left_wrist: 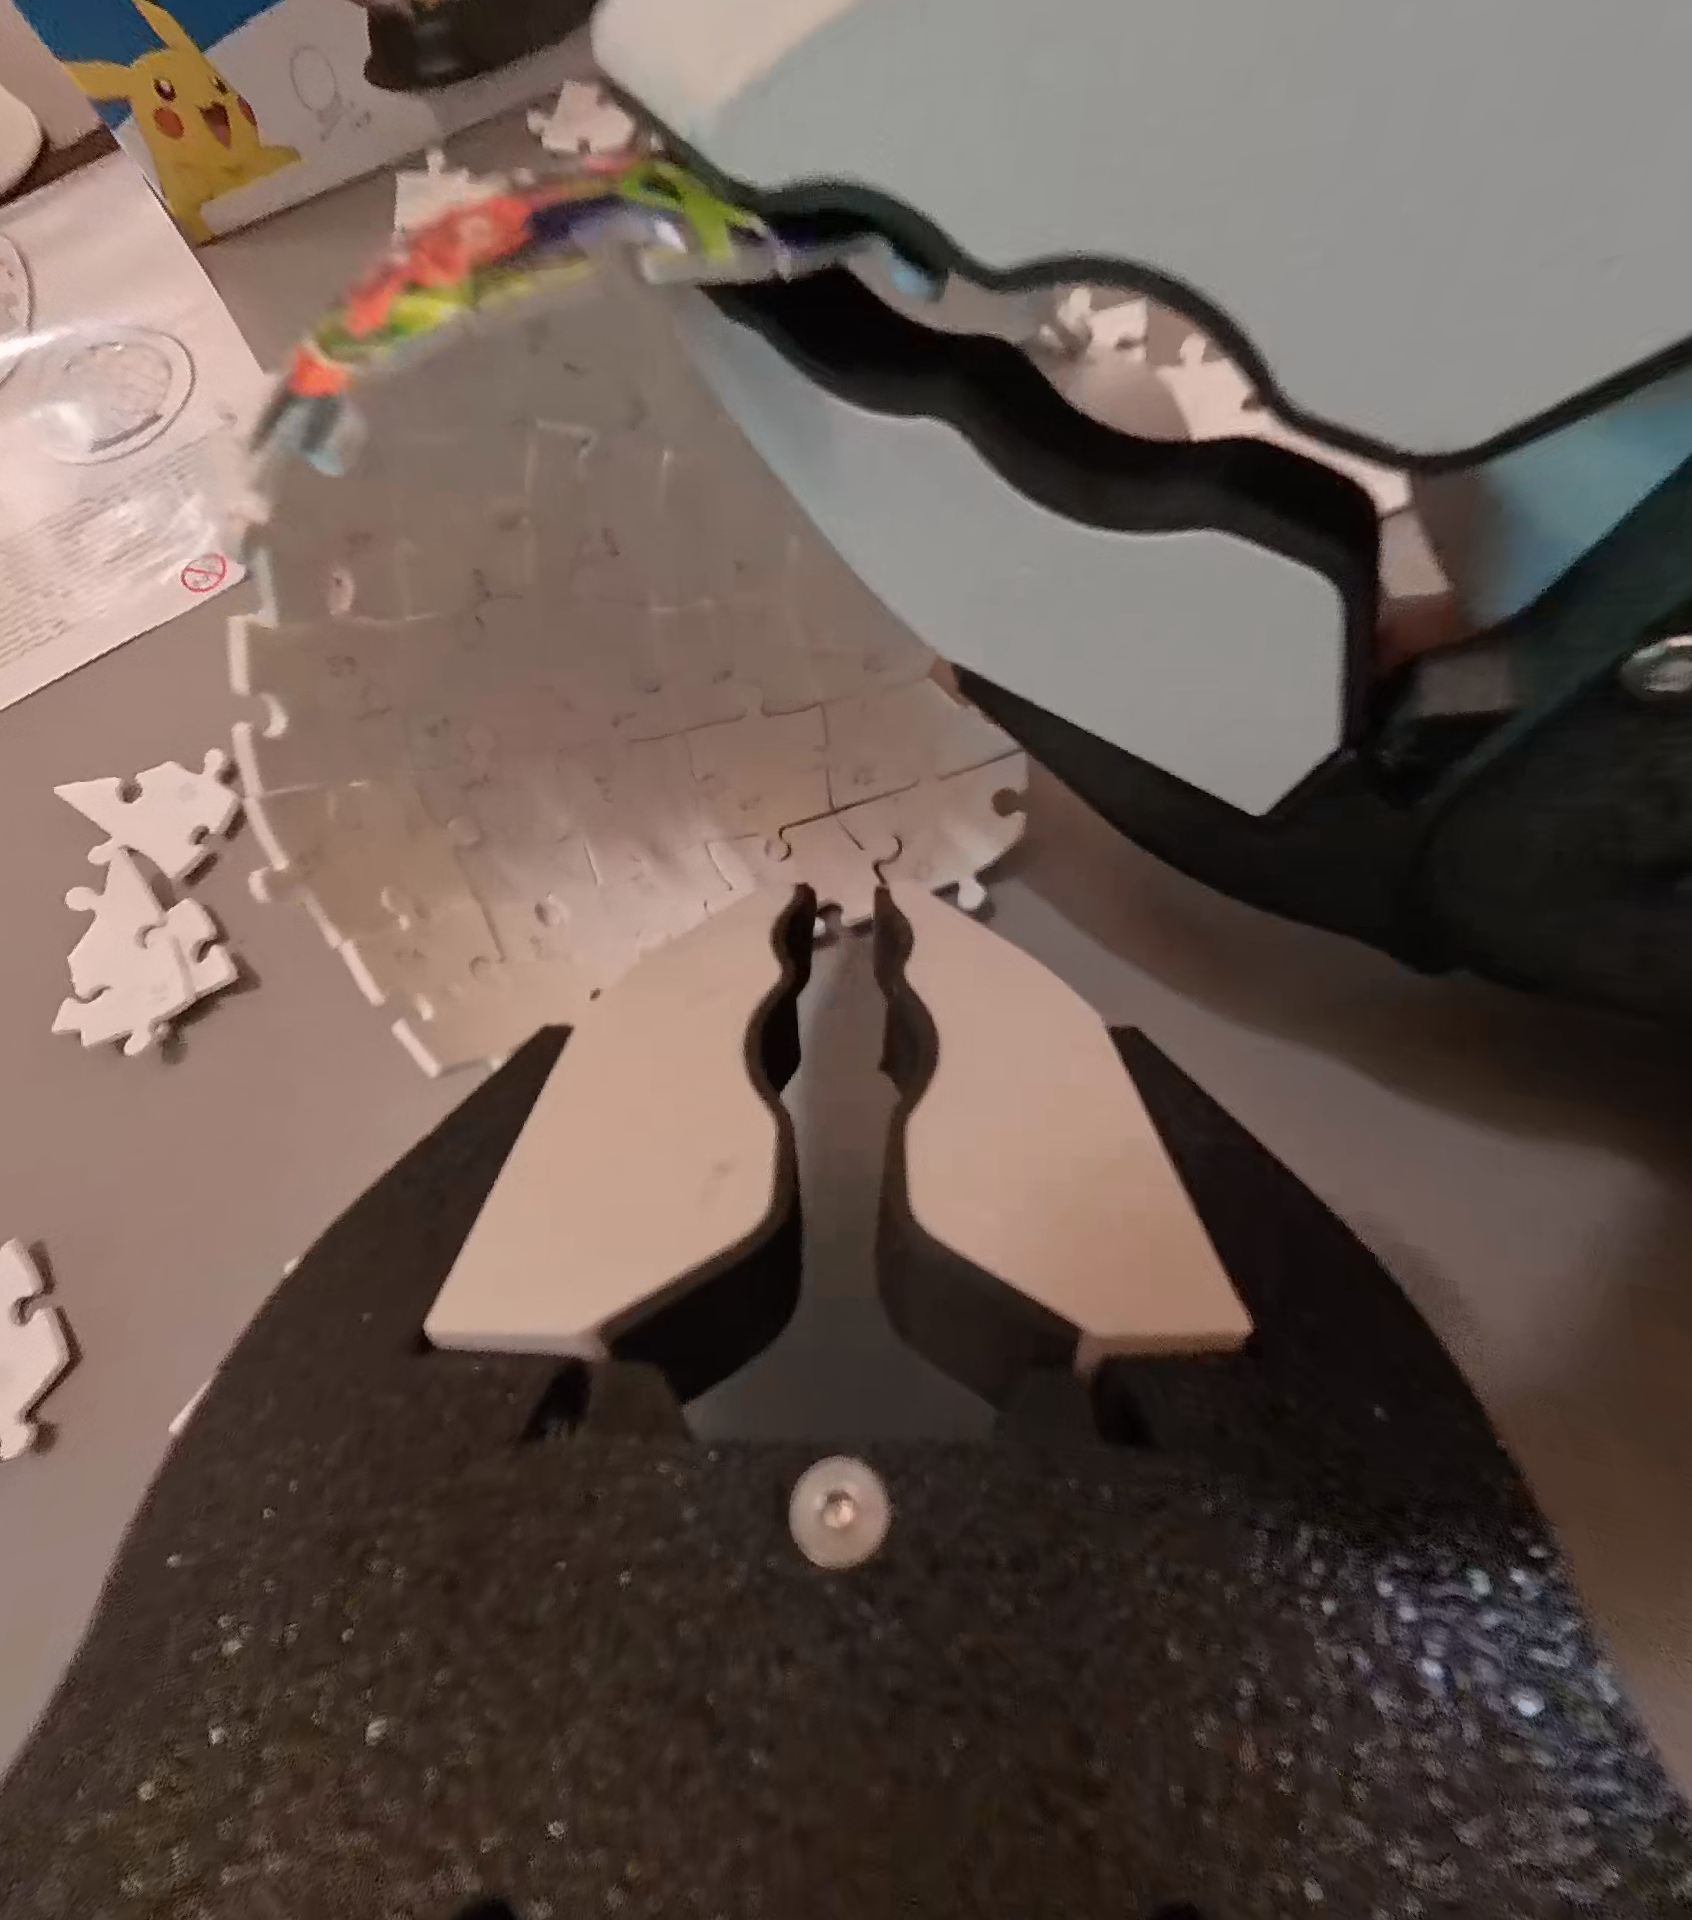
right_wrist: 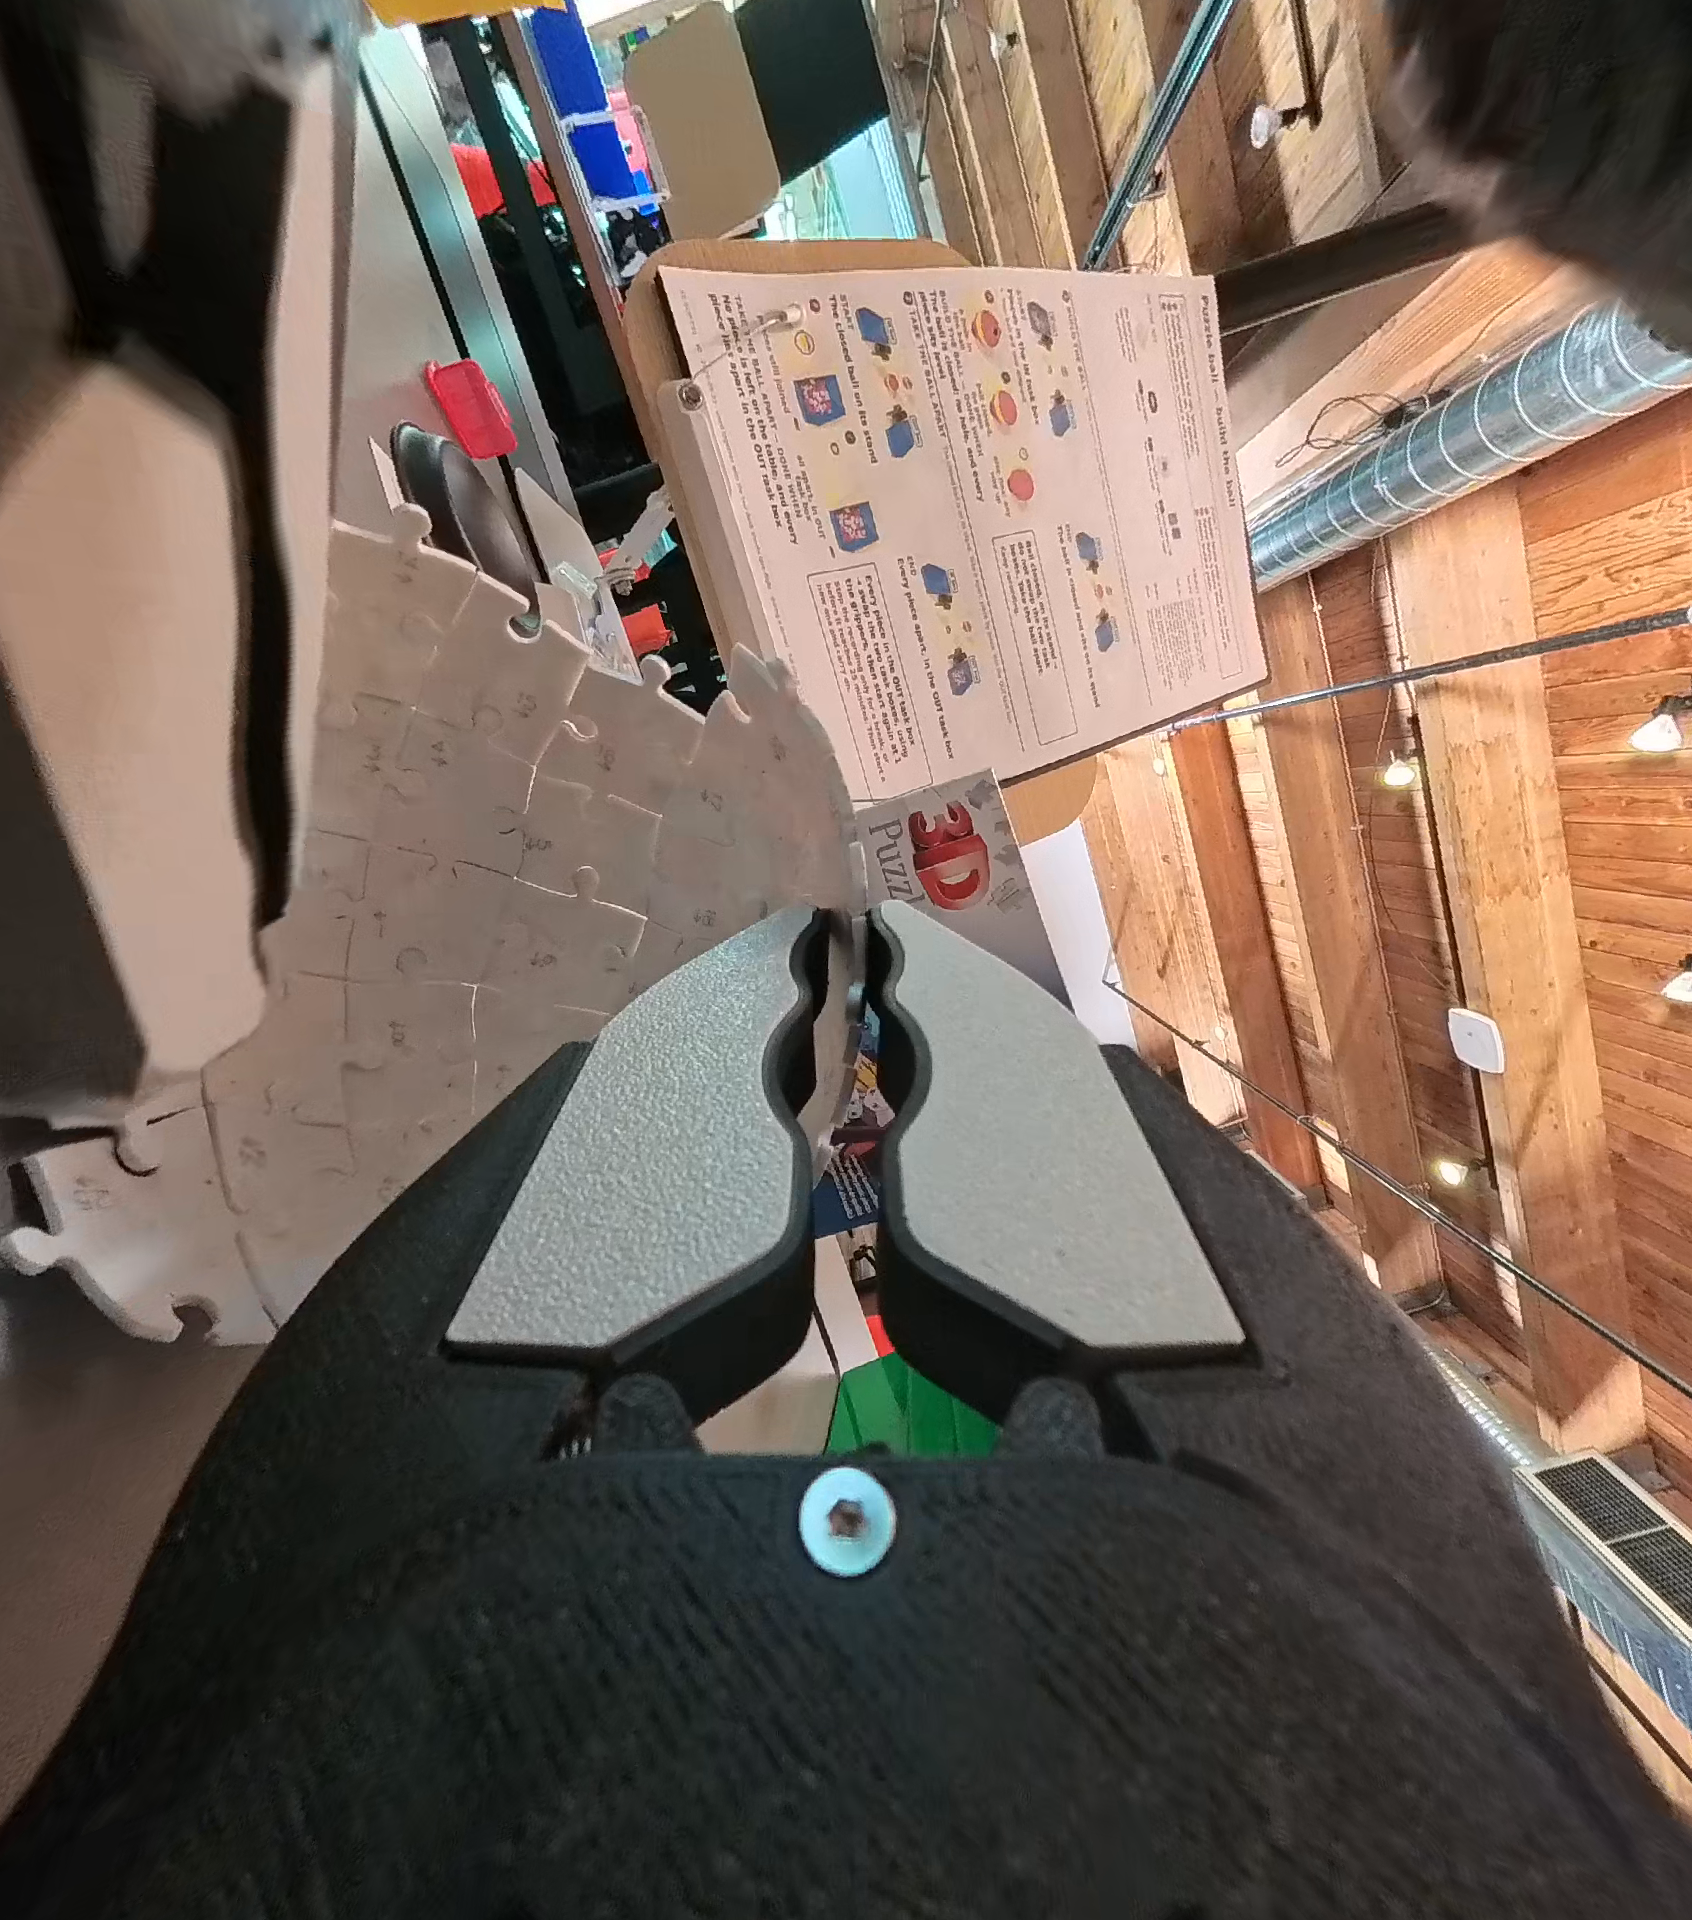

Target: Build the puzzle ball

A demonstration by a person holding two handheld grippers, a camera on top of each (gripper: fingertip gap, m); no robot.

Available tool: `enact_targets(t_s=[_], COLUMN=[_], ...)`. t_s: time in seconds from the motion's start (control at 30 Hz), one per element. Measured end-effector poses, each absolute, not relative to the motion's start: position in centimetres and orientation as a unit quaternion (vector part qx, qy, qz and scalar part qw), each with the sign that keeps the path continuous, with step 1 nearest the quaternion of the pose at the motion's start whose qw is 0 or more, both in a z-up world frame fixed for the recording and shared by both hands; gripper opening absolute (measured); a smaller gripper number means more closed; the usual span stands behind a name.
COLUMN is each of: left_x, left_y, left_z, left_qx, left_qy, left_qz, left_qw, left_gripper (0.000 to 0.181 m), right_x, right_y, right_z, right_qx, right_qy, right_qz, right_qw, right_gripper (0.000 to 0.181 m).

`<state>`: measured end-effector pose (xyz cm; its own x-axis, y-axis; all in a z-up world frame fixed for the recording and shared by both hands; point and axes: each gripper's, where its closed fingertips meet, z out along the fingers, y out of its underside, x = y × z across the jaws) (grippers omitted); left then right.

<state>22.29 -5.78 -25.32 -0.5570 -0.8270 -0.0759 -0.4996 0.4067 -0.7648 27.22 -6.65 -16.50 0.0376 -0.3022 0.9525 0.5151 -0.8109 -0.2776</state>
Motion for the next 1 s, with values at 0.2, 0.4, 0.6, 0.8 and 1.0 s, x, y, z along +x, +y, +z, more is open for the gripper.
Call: enact_targets(t_s=[0.2,0.4,0.6,0.8,1.0], left_x=[23.1,24.5,24.8,25.2,25.2], left_y=[-5.8,-5.4,-5.5,-5.6,-5.6], left_z=[-27.0,-26.2,-27.3,-27.3,-27.3], left_qx=[-0.448,-0.463,-0.455,-0.431,-0.459], left_qy=[0.808,0.798,0.811,0.820,0.801], left_qz=[-0.323,-0.307,-0.273,-0.260,-0.279], left_qw=[0.207,0.234,0.246,0.273,0.264], left_gripper=[0.000,0.000,0.000,0.000,0.000], right_x=[27.1,27.2,27.3,27.4,27.4], right_y=[-6.7,-6.7,-6.9,-6.9,-6.8], right_z=[-16.5,-16.5,-16.6,-16.7,-16.6], right_qx=[-0.656,-0.658,-0.661,-0.663,-0.662], right_qy=[-0.080,-0.076,-0.068,-0.063,-0.063], right_qz=[-0.689,-0.686,-0.683,-0.679,-0.679], right_qw=[0.298,0.301,0.305,0.309,0.310], right_gripper=[0.006,0.006,0.006,0.006,0.006])
